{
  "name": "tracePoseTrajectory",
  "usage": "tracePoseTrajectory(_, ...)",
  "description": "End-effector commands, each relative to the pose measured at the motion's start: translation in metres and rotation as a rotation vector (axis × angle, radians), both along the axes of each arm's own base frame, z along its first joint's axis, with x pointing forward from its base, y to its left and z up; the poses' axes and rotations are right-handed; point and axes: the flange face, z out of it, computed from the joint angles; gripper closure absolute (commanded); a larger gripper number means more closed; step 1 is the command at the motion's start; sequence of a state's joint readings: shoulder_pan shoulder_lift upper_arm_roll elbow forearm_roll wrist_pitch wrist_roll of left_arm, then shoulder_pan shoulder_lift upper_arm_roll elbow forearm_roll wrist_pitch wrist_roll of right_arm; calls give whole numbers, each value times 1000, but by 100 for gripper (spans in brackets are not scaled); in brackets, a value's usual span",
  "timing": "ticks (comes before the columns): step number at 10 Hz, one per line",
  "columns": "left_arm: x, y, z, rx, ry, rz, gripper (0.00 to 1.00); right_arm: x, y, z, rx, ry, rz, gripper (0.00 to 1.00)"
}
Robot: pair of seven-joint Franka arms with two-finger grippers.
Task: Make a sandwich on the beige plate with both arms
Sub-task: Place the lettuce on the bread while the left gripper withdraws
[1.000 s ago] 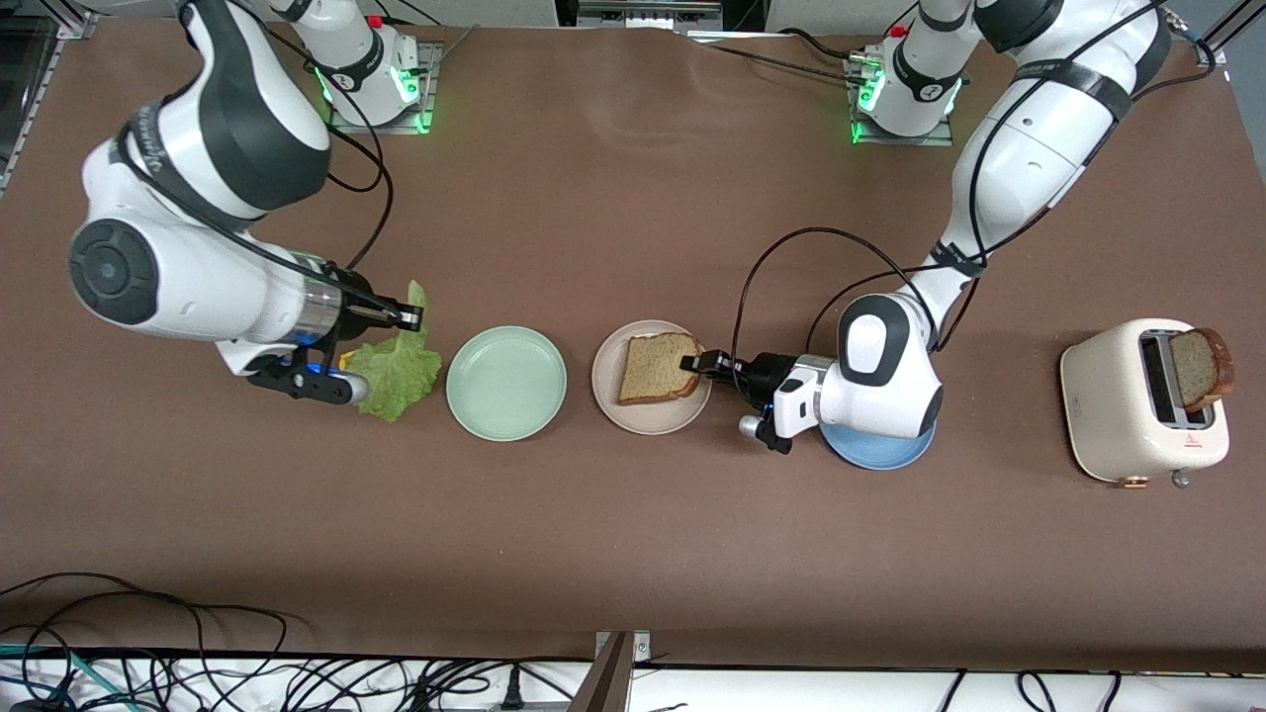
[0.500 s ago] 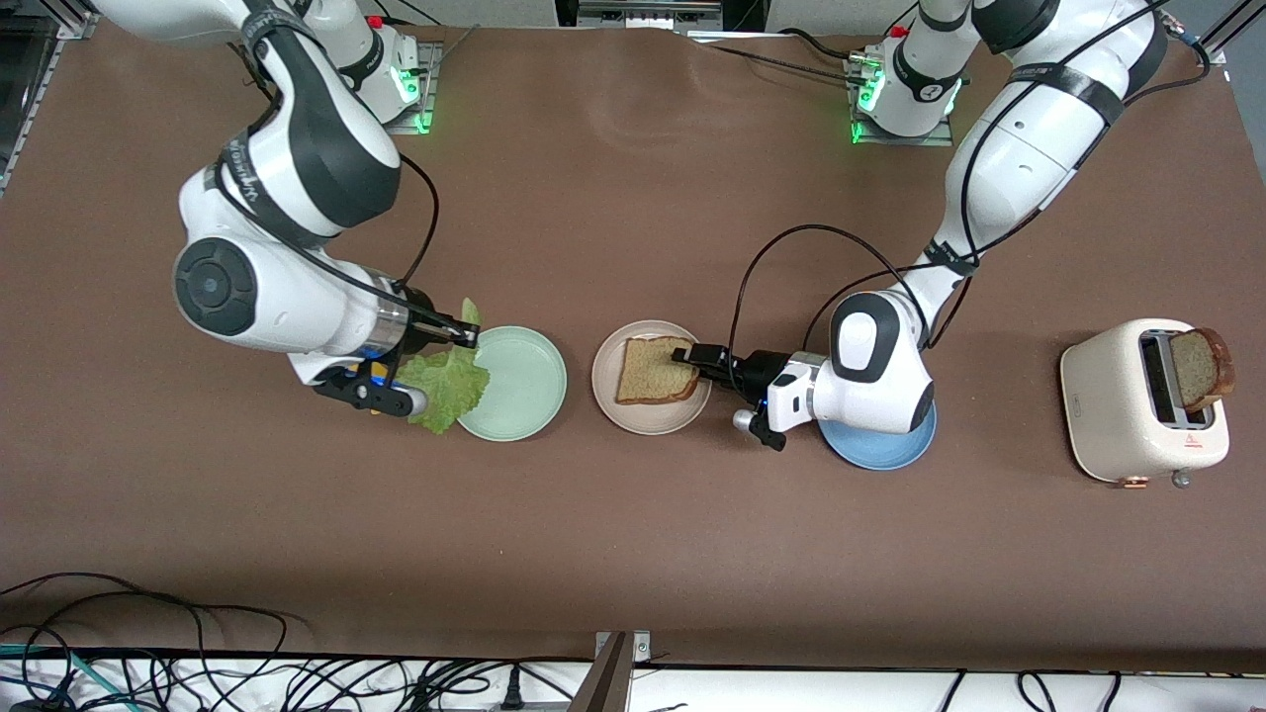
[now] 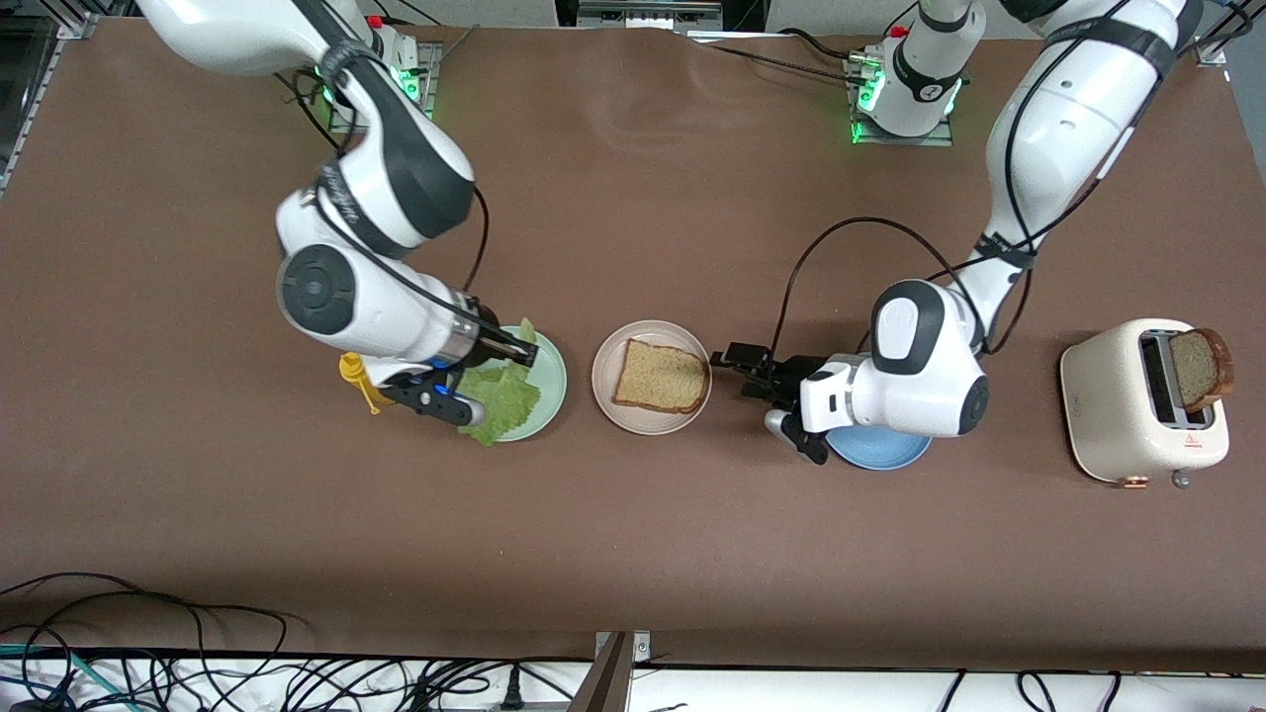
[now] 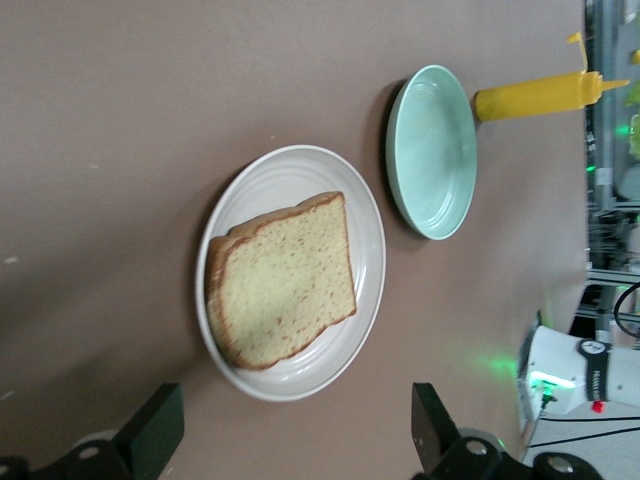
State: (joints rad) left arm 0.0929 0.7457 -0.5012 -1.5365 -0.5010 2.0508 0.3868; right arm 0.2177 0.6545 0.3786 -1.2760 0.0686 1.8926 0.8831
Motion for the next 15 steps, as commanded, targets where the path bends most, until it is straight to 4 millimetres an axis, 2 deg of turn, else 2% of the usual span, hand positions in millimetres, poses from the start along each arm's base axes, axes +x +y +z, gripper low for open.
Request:
tracePoseTrajectory(1, -12, 15, 70, 239, -4, 1, 0, -3, 36, -25, 12, -34, -79, 100)
tracePoseTrajectory(2, -16, 25, 97, 352, -16, 16, 0, -4, 50, -41, 26, -44, -116, 100)
tracePoseTrajectory(3, -18, 41, 118, 448, -41, 17, 0, -10, 71, -56, 28, -72, -141, 100)
tracePoseTrajectory(5, -27, 77, 175, 616, -102, 46, 0, -22, 103, -85, 29, -107, -158, 100)
tracePoseTrajectory(8, -56, 87, 243, 748, -125, 122, 0, -46, 151, -127, 78, -145, -194, 100)
tracePoseTrajectory(9, -62, 98, 262, 763, -128, 163, 0, -52, 159, -132, 84, -141, -189, 100)
tracePoseTrajectory(11, -72, 108, 288, 773, -140, 193, 0, -62, 168, -144, 77, -116, -210, 100)
tracePoseTrajectory(12, -72, 122, 294, 773, -132, 217, 0, -68, 177, -146, 84, -116, -215, 100)
tracePoseTrajectory(15, -72, 138, 303, 780, -113, 227, 0, -79, 189, -163, 94, -107, -219, 100)
